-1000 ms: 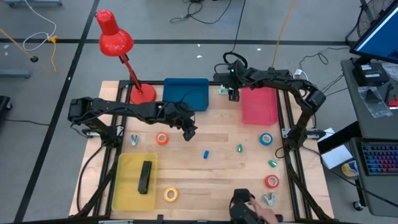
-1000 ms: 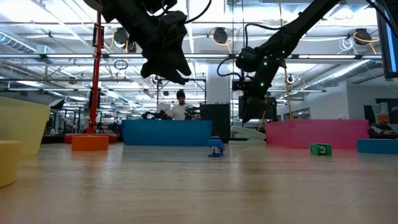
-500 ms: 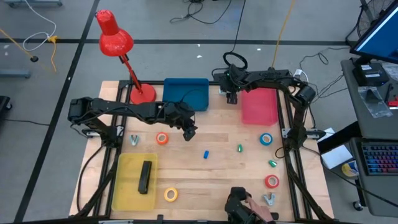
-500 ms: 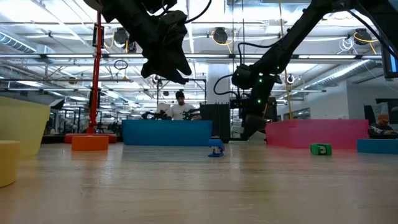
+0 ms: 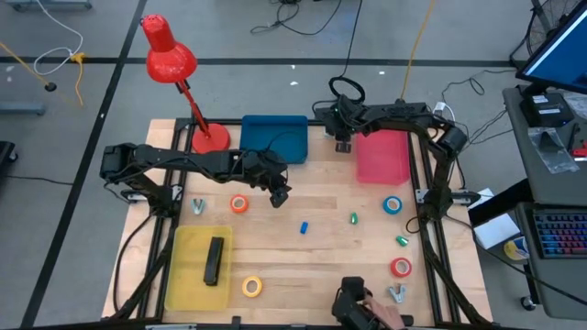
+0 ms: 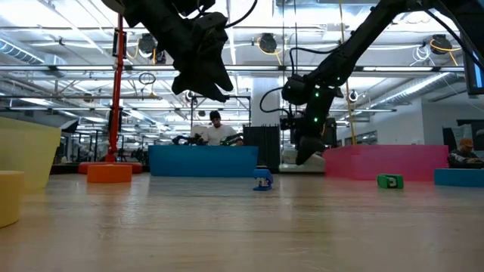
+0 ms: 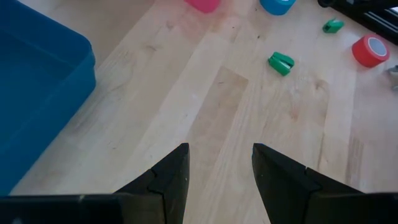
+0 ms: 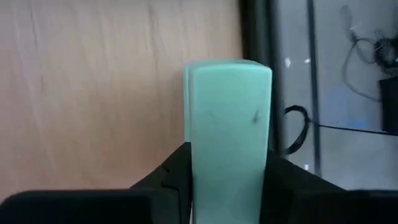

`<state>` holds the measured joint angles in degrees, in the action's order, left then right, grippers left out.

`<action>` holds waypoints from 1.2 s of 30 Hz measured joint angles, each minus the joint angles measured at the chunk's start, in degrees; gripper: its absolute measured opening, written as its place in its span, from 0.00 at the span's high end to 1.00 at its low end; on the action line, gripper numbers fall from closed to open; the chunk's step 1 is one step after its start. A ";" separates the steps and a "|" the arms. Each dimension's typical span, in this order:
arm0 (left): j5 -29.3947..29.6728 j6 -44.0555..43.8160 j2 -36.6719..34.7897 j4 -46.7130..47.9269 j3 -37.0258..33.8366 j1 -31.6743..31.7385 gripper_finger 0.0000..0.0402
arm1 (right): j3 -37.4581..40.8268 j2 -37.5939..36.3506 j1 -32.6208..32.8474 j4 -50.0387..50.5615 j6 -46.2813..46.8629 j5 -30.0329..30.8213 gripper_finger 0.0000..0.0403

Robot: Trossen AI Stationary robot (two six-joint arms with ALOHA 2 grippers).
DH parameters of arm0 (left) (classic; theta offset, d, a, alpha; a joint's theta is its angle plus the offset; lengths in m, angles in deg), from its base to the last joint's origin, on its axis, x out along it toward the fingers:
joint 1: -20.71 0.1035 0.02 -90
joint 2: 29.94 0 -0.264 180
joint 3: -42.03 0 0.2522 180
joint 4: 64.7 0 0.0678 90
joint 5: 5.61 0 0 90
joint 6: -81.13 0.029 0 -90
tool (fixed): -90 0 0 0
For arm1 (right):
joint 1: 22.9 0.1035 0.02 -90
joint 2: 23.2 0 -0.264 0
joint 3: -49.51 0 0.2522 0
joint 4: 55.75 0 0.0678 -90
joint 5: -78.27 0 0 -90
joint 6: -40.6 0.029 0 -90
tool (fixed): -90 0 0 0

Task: Pick and place Stapler, Stapler remover, tape
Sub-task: Put the light blue stapler into the yellow bin

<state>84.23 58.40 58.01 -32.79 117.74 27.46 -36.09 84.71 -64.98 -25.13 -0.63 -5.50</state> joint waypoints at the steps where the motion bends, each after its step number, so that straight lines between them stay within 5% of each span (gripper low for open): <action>1: -0.05 -0.12 0.00 0.00 0.00 0.00 0.57 | 0.00 -0.47 0.29 -0.01 0.00 0.01 0.73; 10: -4.42 -2.22 0.00 -0.02 0.00 -0.15 0.57 | 0.00 -9.65 5.27 1.42 2.29 1.68 0.73; 22: -5.86 -6.82 0.00 -0.21 0.00 -3.82 0.57 | -0.04 -26.73 21.73 23.09 14.87 1.06 0.73; 36: -5.88 -13.37 -0.02 -9.94 0.02 -12.35 0.57 | 0.00 -27.84 41.18 23.14 29.30 -5.10 0.73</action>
<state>78.35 45.03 57.98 -42.73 117.76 15.11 -36.09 56.87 -23.80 -2.00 28.67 -10.60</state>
